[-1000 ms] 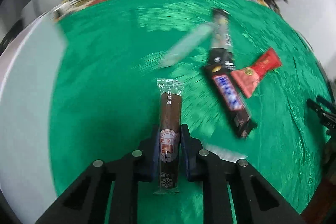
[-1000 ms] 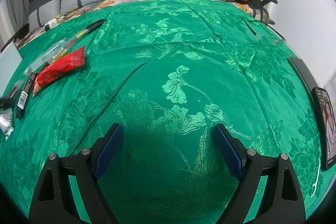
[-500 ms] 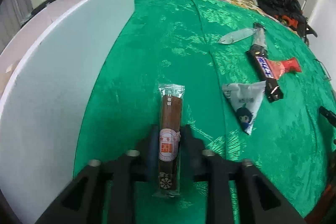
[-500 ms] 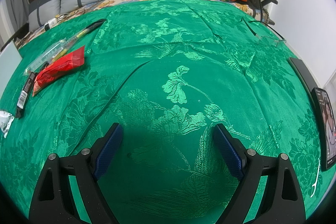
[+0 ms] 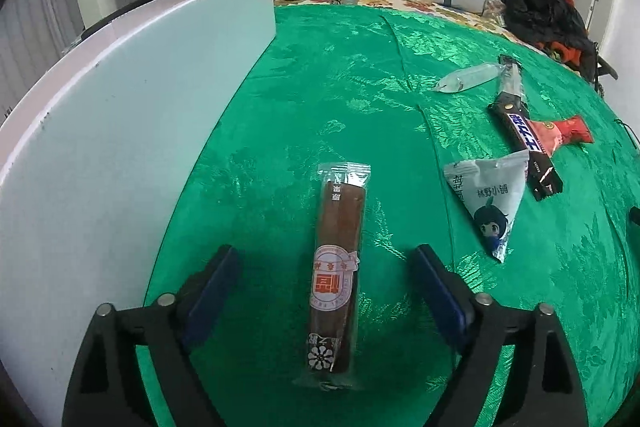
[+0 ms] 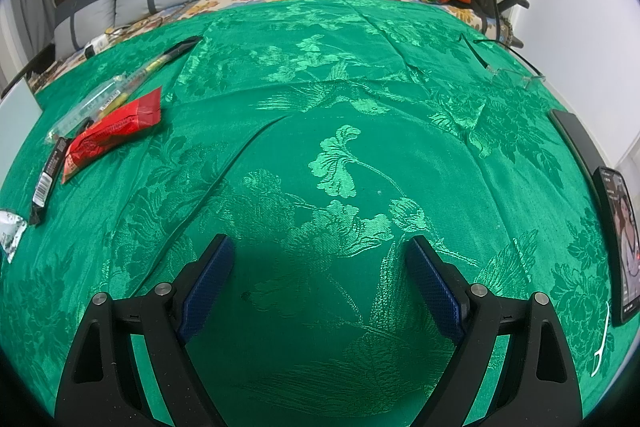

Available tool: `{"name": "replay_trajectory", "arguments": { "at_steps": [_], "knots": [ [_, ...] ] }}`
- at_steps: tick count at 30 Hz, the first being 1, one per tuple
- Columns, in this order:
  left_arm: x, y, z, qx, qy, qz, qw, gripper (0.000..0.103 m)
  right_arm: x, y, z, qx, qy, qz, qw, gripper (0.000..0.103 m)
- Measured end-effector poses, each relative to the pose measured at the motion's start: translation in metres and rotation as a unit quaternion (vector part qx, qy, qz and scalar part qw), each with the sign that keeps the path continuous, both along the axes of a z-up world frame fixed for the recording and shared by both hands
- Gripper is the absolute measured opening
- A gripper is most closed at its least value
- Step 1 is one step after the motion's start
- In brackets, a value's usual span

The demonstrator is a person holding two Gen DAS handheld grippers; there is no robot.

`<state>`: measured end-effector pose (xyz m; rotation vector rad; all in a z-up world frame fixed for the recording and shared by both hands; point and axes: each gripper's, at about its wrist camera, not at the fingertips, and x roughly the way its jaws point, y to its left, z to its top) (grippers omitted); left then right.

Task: Organize snacks
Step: 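Lift the brown sausage stick off the cloth with the left tool, then grasp the blue-labelled chocolate bar with the right tool while the left tool holds the sausage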

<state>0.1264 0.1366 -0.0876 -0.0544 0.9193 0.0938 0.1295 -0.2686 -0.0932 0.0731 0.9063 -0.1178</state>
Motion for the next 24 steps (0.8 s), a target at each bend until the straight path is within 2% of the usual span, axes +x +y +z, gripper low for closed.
{"name": "replay_trajectory", "arguments": {
  "at_steps": [4,14,16,17,19,20,23,24],
  "knots": [
    [0.003,-0.002,-0.002,-0.001,0.005,-0.004,1.0000,0.098,0.000,0.000,0.000,0.000,0.000,0.000,1.000,0.091],
    [0.005,-0.003,-0.003,-0.005,0.009,-0.015,0.9998,0.099,0.001,0.005,0.000,-0.004,0.003,-0.006,1.000,0.092],
    [0.007,-0.002,-0.001,-0.006,0.025,-0.032,0.9992,0.098,0.000,0.013,0.004,0.025,0.025,0.001,0.999,0.092],
    [0.008,0.000,0.000,-0.005,0.032,-0.035,0.9989,0.096,-0.002,0.017,0.007,0.051,0.025,0.017,0.998,0.092],
    [0.009,0.002,0.003,-0.006,0.036,-0.038,0.9986,0.081,-0.002,0.044,0.016,0.149,0.027,0.076,0.986,0.090],
    [0.011,0.003,0.005,-0.004,0.037,-0.042,0.9984,0.077,0.000,0.058,0.020,0.173,0.031,0.095,0.980,0.090],
    [0.016,0.003,0.009,-0.003,0.040,-0.049,0.9980,0.054,0.023,0.112,0.033,0.225,0.050,0.149,0.962,0.089],
    [0.016,0.002,0.010,-0.003,0.041,-0.050,0.9979,0.039,0.036,0.132,0.036,0.230,0.060,0.161,0.958,0.087]
  ]
}}
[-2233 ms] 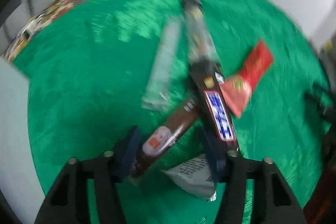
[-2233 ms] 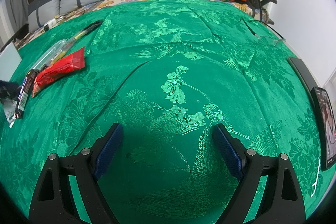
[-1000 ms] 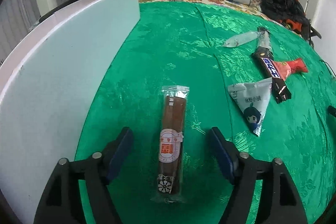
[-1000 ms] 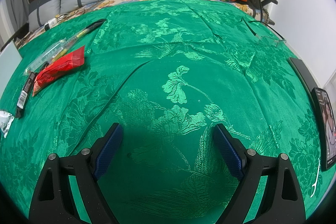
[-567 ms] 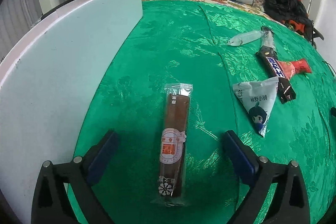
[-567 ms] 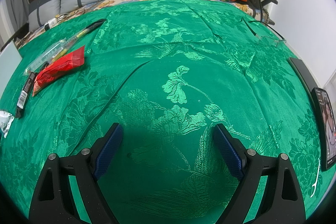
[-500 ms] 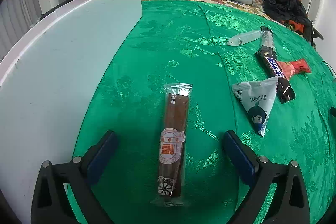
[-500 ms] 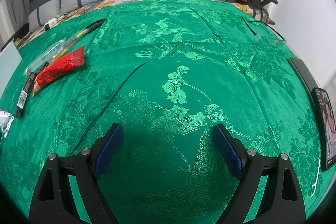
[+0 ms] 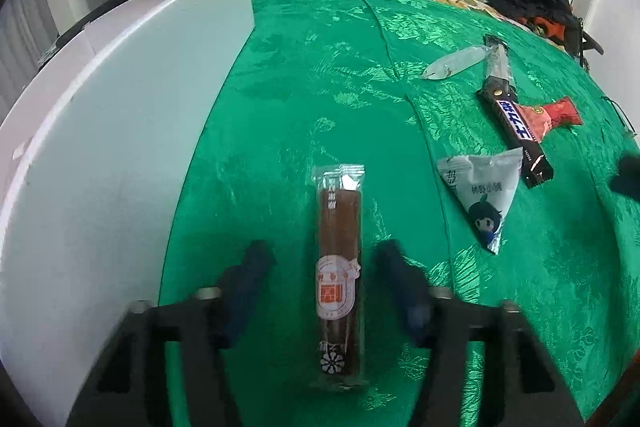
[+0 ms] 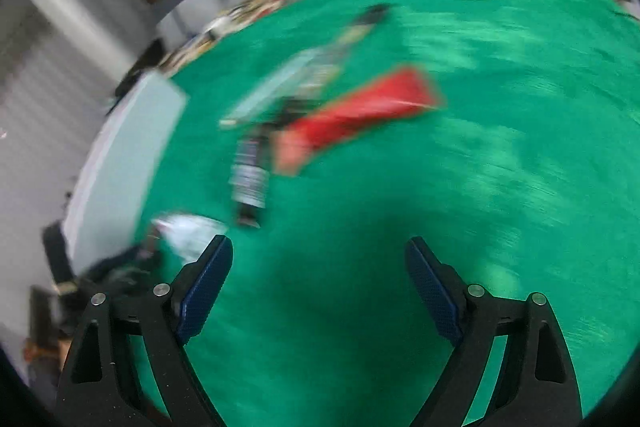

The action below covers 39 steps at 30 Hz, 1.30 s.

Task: Organize snacks
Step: 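Grasp the blue-labelled chocolate bar with the right tool while the left tool holds the sausage, then carry the sausage and chocolate bar into the white box and open both tools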

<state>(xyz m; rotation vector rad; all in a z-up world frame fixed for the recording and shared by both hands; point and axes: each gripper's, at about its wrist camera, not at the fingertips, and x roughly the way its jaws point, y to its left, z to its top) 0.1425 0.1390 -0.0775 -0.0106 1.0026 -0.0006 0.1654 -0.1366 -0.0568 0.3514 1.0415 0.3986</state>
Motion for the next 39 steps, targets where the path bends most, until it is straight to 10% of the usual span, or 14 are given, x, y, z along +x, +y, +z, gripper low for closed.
{"name": "replay_trajectory", "arguments": {
  "at_steps": [2,7,10,23,32,36,39],
  "knots": [
    [-0.003,0.001,0.002,-0.004,0.003,-0.001,1.0000,0.019,0.025,0.032,0.000,-0.014,0.022,0.021,0.999,0.064],
    [-0.029,0.013,0.002,-0.060,0.002,0.022,0.9980,0.018,0.077,0.089,-0.021,-0.055,0.091,0.049,0.993,0.055],
    [-0.046,0.014,0.002,-0.095,0.001,0.024,0.9952,0.018,0.082,0.105,-0.023,-0.123,0.085,0.052,0.987,0.019],
    [-0.090,0.048,0.109,-0.217,-0.114,0.036,0.9687,0.018,0.036,0.109,0.089,0.014,0.018,0.089,0.996,0.019],
    [-0.102,0.200,0.141,-0.081,-0.126,0.182,0.9717,0.018,-0.025,0.280,0.152,0.115,-0.003,0.255,0.960,0.022],
    [-0.107,0.250,0.116,-0.016,-0.078,0.251,0.9647,0.069,-0.048,0.336,0.123,0.145,0.054,0.297,0.942,0.063],
    [-0.130,0.259,0.108,0.001,-0.093,0.278,0.9561,0.079,-0.055,0.329,0.110,0.143,0.058,0.290,0.945,0.066]
  ]
}}
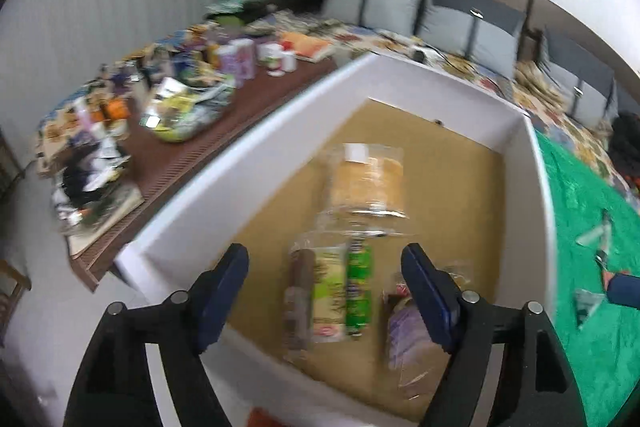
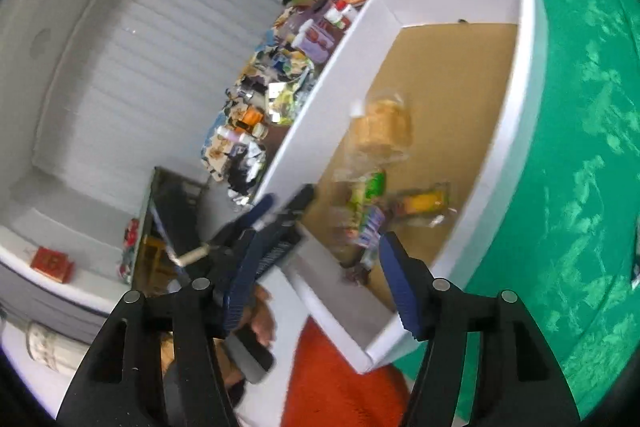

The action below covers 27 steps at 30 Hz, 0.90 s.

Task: Organize snacks

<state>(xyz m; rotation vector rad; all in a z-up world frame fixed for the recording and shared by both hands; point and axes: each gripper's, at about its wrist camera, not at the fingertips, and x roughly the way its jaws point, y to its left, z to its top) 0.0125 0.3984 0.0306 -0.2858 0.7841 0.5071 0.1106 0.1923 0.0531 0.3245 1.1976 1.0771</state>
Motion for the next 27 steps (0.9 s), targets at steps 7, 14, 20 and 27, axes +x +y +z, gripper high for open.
{"name": "replay_trajectory", "arguments": {
  "at_steps": [7,14,20,27],
  "knots": [
    [-0.018,-0.052,0.002,-0.040,-0.042,-0.055,0.9968,0.079,0.008,-0.115,-0.051,-0.198,-0.181,-0.096,0.959,0.071],
    [0.007,-0.177,0.017,-0.067,-0.075,-0.203,0.9740,0.092,0.017,-0.299,-0.113,-0.323,-0.204,-0.252,0.889,0.071],
    [0.050,-0.292,-0.047,-0.050,0.030,-0.297,0.9533,0.094,0.025,-0.412,-0.130,-0.362,-0.169,-0.348,0.848,0.071],
    [0.097,-0.330,-0.096,-0.063,0.100,-0.298,0.9472,0.094,0.025,-0.448,-0.147,-0.334,-0.154,-0.395,0.842,0.082]
  ]
}}
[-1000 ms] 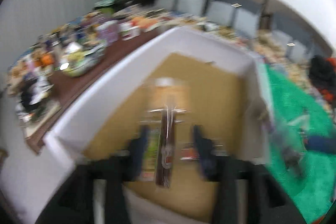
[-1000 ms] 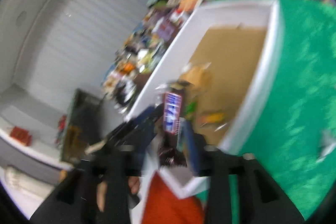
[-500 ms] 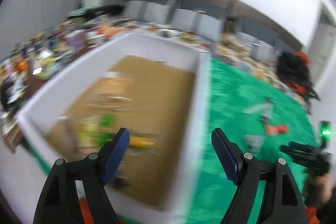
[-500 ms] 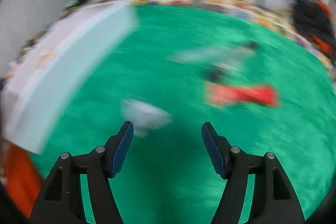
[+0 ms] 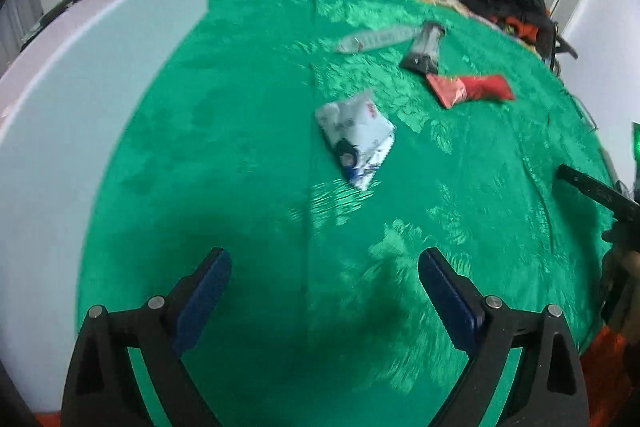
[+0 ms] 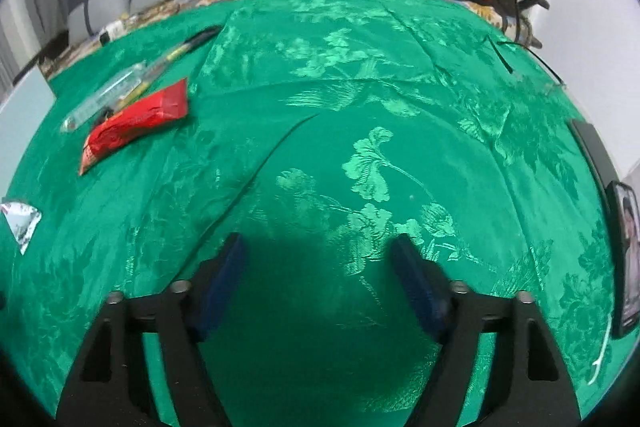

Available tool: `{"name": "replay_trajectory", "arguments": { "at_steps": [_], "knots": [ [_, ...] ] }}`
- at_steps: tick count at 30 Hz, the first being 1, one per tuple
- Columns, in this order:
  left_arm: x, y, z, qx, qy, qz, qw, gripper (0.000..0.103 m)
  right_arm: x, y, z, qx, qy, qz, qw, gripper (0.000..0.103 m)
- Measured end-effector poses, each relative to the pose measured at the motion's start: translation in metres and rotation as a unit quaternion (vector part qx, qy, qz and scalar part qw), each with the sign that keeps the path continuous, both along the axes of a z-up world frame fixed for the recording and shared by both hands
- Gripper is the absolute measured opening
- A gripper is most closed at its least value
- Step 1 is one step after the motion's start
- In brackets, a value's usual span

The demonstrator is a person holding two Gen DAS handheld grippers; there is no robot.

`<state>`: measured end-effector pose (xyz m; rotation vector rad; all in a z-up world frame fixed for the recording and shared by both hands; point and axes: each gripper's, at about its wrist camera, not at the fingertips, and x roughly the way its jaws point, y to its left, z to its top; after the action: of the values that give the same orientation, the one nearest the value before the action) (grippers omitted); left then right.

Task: Organize snacks

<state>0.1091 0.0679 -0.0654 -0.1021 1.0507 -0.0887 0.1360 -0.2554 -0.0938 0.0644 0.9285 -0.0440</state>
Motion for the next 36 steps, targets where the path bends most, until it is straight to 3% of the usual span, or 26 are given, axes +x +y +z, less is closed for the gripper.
{"name": "replay_trajectory", "arguments": {
  "at_steps": [3,7,11,14,17,25,28,32,36],
  "knots": [
    [0.019,-0.018,-0.010,0.010,0.005,-0.021,0.9997,0.094,-0.005,0.003,-0.001,-0.011,-0.012,0.009,1.000,0.087],
    [0.042,-0.036,-0.019,0.054,-0.018,-0.035,0.9978,0.095,-0.001,0.002,-0.002,-0.009,-0.012,0.009,1.000,0.087],
    [0.081,-0.044,-0.018,0.050,-0.018,-0.038,0.9978,0.095,-0.001,0.000,-0.004,-0.012,-0.011,0.004,1.000,0.089],
    [0.096,-0.037,-0.005,0.020,-0.024,-0.016,0.9994,0.095,-0.002,-0.001,-0.005,-0.012,-0.011,0.004,1.000,0.089],
    [0.091,-0.028,0.010,-0.005,-0.045,-0.009,0.9989,0.095,-0.002,-0.001,-0.005,-0.012,-0.011,0.004,1.000,0.089],
    [0.037,0.031,0.026,-0.011,-0.092,-0.012,0.9956,0.095,-0.002,-0.002,-0.005,-0.012,-0.011,0.004,1.000,0.089],
    [0.027,0.045,0.019,-0.018,-0.077,-0.029,0.9964,0.095,-0.002,-0.002,-0.004,-0.012,-0.011,0.004,1.000,0.089],
    [0.016,0.044,0.010,0.026,-0.065,-0.049,0.9963,0.095,-0.002,-0.001,-0.004,-0.012,-0.011,0.004,1.000,0.089],
    [0.019,0.045,0.000,0.038,-0.058,-0.036,0.9969,0.095,-0.002,-0.002,-0.004,-0.012,-0.011,0.004,1.000,0.089]
  ]
}}
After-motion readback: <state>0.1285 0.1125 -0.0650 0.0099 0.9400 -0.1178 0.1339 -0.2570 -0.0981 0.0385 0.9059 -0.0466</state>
